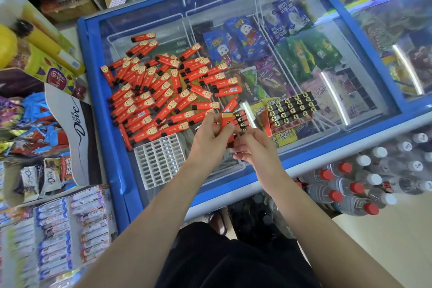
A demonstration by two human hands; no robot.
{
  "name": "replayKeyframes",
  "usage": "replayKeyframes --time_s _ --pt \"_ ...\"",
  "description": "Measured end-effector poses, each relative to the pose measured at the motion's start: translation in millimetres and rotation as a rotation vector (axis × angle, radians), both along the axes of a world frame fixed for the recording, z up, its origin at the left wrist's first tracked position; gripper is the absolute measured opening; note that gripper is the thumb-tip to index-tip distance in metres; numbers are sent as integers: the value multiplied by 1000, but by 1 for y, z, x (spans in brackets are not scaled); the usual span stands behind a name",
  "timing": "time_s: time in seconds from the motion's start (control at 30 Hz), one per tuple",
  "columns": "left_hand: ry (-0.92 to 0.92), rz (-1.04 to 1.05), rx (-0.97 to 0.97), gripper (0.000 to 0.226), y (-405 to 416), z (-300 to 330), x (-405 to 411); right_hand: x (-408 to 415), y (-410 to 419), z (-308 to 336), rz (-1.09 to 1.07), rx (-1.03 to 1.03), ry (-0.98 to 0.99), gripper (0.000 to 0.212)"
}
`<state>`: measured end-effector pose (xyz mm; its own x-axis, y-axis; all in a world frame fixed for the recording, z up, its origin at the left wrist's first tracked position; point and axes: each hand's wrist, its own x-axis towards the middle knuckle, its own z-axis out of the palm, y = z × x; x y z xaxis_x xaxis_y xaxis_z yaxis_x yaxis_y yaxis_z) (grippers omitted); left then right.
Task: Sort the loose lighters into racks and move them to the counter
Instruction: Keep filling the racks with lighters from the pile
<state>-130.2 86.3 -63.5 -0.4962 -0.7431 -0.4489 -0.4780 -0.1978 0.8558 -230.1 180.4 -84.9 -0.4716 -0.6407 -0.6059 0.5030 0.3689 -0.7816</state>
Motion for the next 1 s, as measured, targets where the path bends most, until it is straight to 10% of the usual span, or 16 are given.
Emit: replayKeyframes --time_s 0.17,1.0 --pt "161 171 240 20 4 7 -9 1 9 13 -13 -135 -36 25" --pt "-396 -333 -427 53 -6 -30 8 -39 29 -5 -35 2 377 31"
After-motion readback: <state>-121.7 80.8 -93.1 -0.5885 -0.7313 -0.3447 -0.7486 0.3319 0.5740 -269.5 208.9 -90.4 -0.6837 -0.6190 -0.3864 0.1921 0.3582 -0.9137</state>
